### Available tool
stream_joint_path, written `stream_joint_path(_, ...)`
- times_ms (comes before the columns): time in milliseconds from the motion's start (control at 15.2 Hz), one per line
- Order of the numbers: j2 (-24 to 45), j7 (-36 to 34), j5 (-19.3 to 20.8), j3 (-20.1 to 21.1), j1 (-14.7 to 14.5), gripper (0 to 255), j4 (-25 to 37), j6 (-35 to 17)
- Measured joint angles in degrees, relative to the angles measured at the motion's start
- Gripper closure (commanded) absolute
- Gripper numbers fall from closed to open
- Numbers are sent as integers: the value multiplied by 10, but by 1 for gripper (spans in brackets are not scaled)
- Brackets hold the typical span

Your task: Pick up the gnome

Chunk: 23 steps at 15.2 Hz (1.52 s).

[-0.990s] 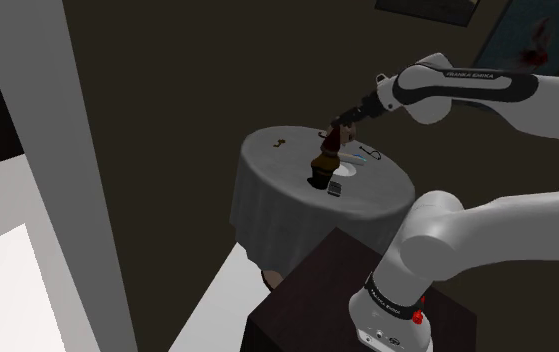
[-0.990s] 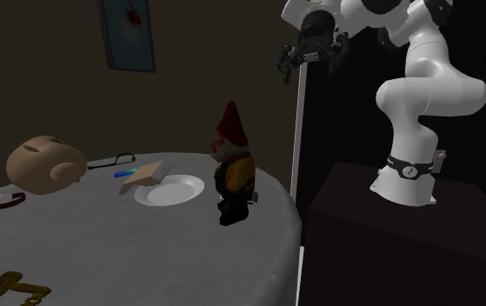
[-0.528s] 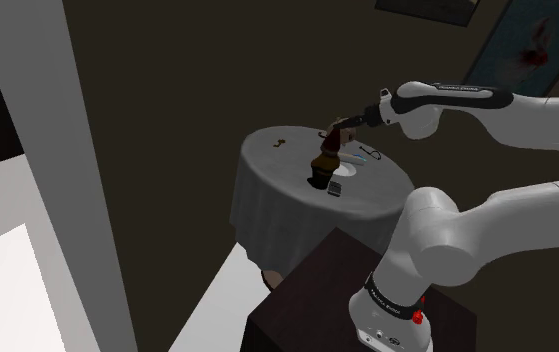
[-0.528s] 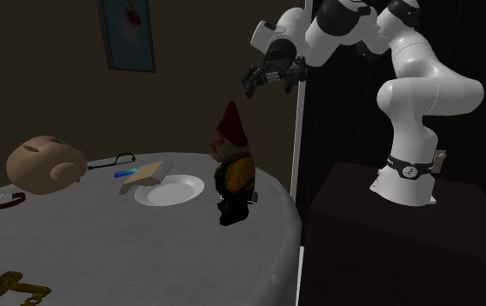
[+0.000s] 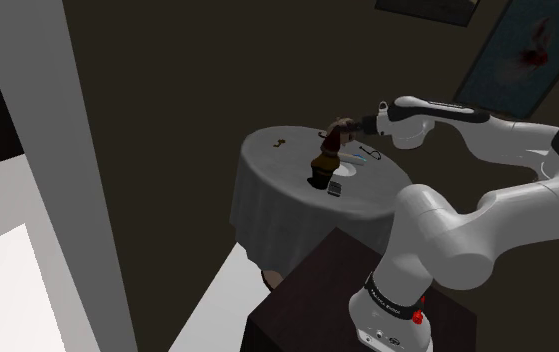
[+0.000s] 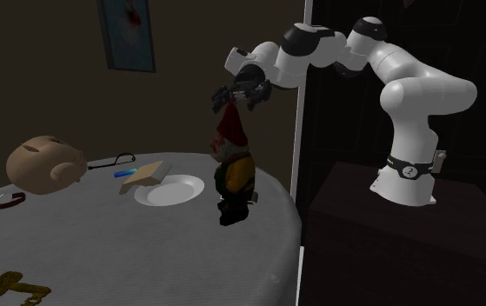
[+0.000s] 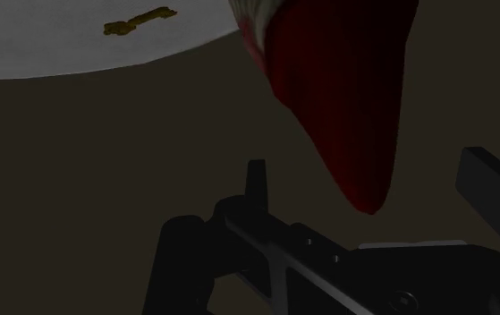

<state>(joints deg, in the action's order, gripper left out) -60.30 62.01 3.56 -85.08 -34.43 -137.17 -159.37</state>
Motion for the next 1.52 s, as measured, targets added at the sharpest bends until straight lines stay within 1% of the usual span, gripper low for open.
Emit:
stream_joint_path(66, -4, 6, 2, -9, -7, 0, 2, -5)
stream_joint_path(396, -17, 27, 10, -41, -20, 0, -4, -21)
stream_joint_path(462, -18, 29, 10, -44, -22, 255, -4, -23)
stream_joint_path(1122, -19, 30, 11, -45, -23, 255, -4, -24)
stream_joint_path(1518, -7, 10, 3, -14, -8, 255, 3, -4)
